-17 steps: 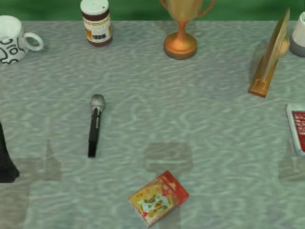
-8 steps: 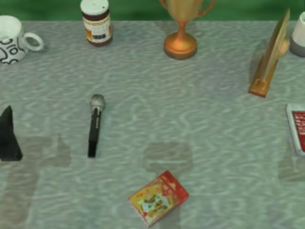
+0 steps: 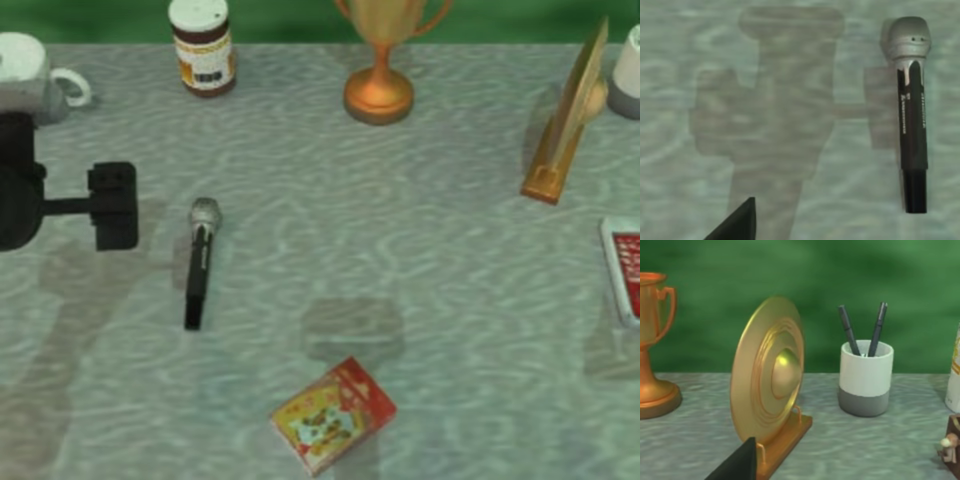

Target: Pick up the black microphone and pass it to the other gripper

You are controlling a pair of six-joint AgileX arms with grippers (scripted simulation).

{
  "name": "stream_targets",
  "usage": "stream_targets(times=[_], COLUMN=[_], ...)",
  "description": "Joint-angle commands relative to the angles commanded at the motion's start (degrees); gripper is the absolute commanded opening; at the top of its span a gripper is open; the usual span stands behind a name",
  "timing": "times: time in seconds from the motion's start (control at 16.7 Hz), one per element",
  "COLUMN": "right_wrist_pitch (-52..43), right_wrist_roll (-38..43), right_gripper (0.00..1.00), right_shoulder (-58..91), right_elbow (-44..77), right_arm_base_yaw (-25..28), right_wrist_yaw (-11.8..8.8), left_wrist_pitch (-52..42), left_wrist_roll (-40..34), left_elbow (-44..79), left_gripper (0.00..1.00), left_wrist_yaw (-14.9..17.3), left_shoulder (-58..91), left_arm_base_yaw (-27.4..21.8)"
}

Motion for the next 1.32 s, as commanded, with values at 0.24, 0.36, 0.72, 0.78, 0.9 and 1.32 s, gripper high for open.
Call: stream_targets(times=[0.24,0.36,0.72,0.78,0.9,1.32], right_wrist_pitch=[0.0,0.0,0.0,0.0,0.0,0.0], right_wrist_roll=[0.0,0.0,0.0,0.0,0.0,0.0], right_gripper=[1.0,1.0,1.0,1.0,1.0,1.0], right_shoulder=[0.0,0.0,0.0,0.0,0.0,0.0], right_elbow=[0.0,0.0,0.0,0.0,0.0,0.0], right_arm_base_yaw=[0.0,0.0,0.0,0.0,0.0,0.0], right_wrist_yaw=[0.0,0.0,0.0,0.0,0.0,0.0], left_wrist_pitch=[-10.39,-14.52,-21.34,-21.58,-21.58,-14.92], left_wrist_roll=[-3.53,-5.01,-7.61,-7.7,-7.7,-7.43], left_elbow=[14.94,21.34,32.98,33.43,33.43,30.31], left_gripper=[1.0,1.0,1.0,1.0,1.0,1.0], left_wrist_yaw=[-0.06,-0.08,-0.13,-0.14,-0.14,-0.09], left_shoulder=[20.08,28.3,42.77,43.23,43.23,46.8], left_arm_base_yaw=[-3.93,-5.55,-8.39,-8.49,-8.49,-8.28])
